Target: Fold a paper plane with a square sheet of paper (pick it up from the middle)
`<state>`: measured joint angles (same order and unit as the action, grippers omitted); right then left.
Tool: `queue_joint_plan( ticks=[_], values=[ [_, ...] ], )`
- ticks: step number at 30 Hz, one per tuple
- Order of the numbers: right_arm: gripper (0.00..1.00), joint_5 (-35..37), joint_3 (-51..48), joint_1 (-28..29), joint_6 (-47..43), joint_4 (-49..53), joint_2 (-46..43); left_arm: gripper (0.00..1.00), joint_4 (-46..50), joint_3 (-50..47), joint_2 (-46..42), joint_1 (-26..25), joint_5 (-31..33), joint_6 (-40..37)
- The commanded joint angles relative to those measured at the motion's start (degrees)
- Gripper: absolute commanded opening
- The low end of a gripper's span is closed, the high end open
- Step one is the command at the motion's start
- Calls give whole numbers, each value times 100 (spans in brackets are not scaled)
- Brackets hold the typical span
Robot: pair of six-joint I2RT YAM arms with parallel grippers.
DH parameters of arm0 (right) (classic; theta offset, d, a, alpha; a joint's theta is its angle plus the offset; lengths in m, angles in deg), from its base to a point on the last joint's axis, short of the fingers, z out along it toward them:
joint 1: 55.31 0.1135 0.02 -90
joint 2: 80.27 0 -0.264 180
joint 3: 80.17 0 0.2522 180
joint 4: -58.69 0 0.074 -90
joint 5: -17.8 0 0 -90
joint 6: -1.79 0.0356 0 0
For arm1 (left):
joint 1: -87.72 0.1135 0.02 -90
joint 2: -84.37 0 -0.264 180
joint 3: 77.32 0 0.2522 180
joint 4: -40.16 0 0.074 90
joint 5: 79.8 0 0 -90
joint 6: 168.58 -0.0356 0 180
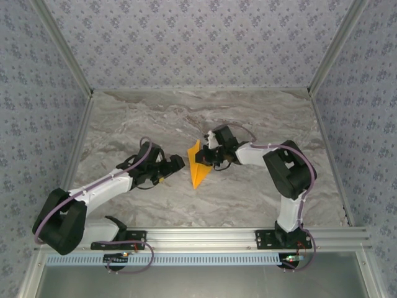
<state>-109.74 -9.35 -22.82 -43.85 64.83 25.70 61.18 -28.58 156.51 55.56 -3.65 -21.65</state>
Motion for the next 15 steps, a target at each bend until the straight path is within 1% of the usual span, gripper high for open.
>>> queue_joint_plan(
  ticks=[1,5,8,12,15],
  values=[
    [5,-605,-126,-278,725,-888,-476,98,-763,-117,-136,61,-769,347],
    [6,-911,-229,-482,1711,-1734,-645,99,-1577,-245,-163,53,-1181,887],
    [6,-1081,-226,-480,2290,-2314,-638,99,-2239,-406,-183,57,-1253,1350],
    [7,-1192,-205,-437,2833,-2794,-612,99,-3218,-600,-147,45,-1296,1877],
    [8,-1234,-153,-370,3012,-2878,-613,98,-3713,-664,-172,50,-1263,2006]
  ],
)
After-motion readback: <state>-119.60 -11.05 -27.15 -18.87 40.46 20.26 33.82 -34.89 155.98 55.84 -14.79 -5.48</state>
